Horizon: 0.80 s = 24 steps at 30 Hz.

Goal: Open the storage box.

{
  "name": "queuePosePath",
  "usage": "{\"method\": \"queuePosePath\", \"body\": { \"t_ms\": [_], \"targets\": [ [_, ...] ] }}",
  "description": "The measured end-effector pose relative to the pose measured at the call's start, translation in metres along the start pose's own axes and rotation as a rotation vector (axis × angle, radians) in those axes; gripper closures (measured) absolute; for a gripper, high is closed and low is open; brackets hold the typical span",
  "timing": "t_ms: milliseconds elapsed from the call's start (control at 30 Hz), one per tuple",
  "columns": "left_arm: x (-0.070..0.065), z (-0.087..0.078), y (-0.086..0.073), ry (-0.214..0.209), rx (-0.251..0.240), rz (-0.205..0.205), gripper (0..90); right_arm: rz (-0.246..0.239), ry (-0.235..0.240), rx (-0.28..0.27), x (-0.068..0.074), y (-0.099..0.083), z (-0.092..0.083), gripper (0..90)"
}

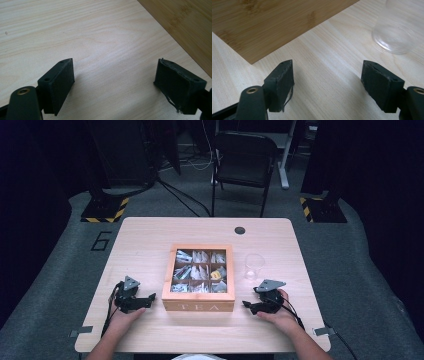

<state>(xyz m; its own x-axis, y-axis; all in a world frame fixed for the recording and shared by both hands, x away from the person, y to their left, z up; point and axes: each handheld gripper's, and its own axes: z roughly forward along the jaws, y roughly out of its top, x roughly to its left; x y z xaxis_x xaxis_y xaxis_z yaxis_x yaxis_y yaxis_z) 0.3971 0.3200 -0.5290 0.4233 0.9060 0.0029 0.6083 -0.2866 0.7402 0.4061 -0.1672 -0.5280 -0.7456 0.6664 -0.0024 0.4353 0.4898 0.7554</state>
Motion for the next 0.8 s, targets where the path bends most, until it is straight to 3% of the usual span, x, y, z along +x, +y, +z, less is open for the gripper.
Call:
{"method": "queuePosePath", "body": {
  "t_ms": [167,333,400,567,800],
  "targets": [
    [0.000,-0.001,0.000,0.002,0.001,0.000,17.7,0.000,0.010,0.008,0.000,0.000,-0.001,28.2],
    [-0.002,-0.001,0.001,0.011,0.000,0.000,22.6,-0.021,0.020,0.038,0.002,0.003,-0.005,36.3],
    [-0.004,-0.002,0.001,0.011,-0.002,0.003,25.9,-0.060,0.011,0.043,0.003,0.004,-0.006,38.9],
    [-0.009,-0.004,0.002,0.021,0.010,0.016,30.2,-0.098,0.002,0.067,0.010,0.009,-0.010,44.2],
    [-0.016,-0.010,0.005,0.006,0.011,0.039,34.0,-0.063,0.038,0.074,0.015,0.017,-0.017,47.4]
  ]
}}
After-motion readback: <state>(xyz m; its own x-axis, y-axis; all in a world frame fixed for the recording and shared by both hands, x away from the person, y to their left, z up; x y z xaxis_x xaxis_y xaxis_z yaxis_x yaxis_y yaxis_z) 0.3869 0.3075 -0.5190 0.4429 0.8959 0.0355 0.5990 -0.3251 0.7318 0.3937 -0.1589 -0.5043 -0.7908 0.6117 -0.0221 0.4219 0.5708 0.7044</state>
